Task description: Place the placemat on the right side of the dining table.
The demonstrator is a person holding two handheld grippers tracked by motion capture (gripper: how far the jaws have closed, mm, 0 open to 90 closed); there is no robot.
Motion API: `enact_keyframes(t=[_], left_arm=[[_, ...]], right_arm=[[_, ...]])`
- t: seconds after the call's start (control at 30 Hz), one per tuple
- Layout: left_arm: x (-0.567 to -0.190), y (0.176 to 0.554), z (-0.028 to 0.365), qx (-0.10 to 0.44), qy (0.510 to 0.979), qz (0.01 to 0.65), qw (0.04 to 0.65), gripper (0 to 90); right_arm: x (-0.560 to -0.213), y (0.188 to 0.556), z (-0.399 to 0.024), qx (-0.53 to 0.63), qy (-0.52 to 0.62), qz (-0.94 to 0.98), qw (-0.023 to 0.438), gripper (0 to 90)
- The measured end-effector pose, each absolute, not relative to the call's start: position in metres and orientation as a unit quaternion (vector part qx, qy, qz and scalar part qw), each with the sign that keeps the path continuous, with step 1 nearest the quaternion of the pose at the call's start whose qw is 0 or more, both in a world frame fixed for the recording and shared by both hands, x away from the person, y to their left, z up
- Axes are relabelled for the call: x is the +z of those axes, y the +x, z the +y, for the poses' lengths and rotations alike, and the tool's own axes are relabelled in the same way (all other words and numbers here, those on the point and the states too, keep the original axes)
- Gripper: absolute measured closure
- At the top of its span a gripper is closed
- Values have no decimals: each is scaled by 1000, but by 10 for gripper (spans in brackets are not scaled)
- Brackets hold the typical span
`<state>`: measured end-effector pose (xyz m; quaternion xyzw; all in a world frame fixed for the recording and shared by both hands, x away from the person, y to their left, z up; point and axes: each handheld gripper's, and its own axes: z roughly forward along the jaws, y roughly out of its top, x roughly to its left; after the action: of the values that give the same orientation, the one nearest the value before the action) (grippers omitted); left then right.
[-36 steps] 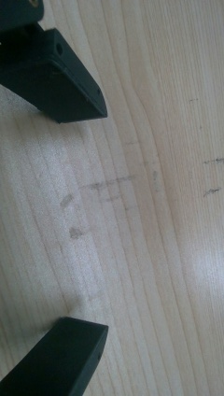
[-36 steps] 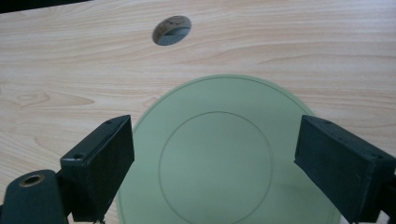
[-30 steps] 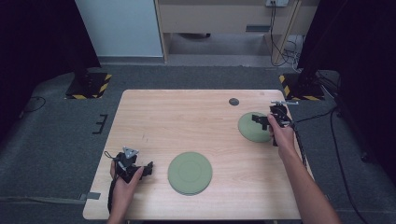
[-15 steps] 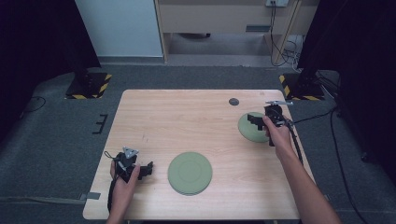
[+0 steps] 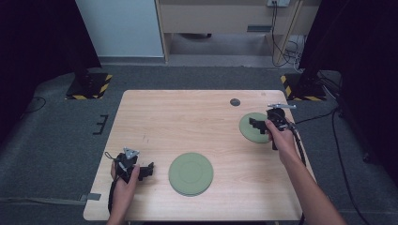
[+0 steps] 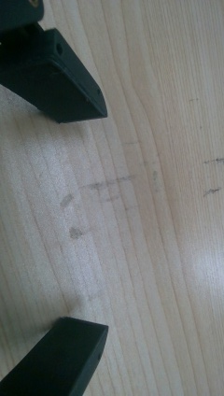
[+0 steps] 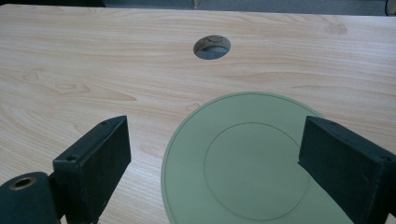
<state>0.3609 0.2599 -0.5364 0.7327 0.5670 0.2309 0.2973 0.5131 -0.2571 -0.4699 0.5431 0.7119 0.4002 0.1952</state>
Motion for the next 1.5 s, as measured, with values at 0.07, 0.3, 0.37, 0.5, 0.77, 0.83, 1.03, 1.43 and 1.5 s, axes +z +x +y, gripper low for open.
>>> enact_keyframes(t=[0.07, 0.3, 0.37, 0.5, 0.77, 0.83, 1.03, 1.43, 1.5], left_arm=[[-536, 361, 260, 231, 733, 567, 297, 0], [-536, 361, 260, 231, 733, 567, 297, 0], [-536, 361, 260, 231, 733, 567, 297, 0], [-536, 361, 260, 231, 733, 567, 297, 0], [-536, 361, 260, 231, 733, 567, 297, 0], [-536, 361, 260, 231, 733, 567, 297, 0], [-536, 361, 260, 231, 733, 567, 297, 0], [-536, 361, 260, 231, 733, 567, 297, 0], [-536, 361, 260, 231, 733, 567, 297, 0]], right_arm=[[-469, 511, -257, 403, 544, 711, 192, 92], [-466, 500, -253, 403, 527, 723, 191, 91], [-466, 498, -252, 404, 524, 725, 192, 91], [-465, 493, -250, 400, 517, 732, 194, 94], [-463, 481, -250, 408, 509, 734, 191, 95], [-463, 478, -250, 410, 504, 736, 190, 95], [-462, 470, -246, 415, 494, 742, 184, 94], [-466, 458, -235, 415, 478, 752, 184, 93], [-468, 457, -233, 412, 479, 754, 181, 93]])
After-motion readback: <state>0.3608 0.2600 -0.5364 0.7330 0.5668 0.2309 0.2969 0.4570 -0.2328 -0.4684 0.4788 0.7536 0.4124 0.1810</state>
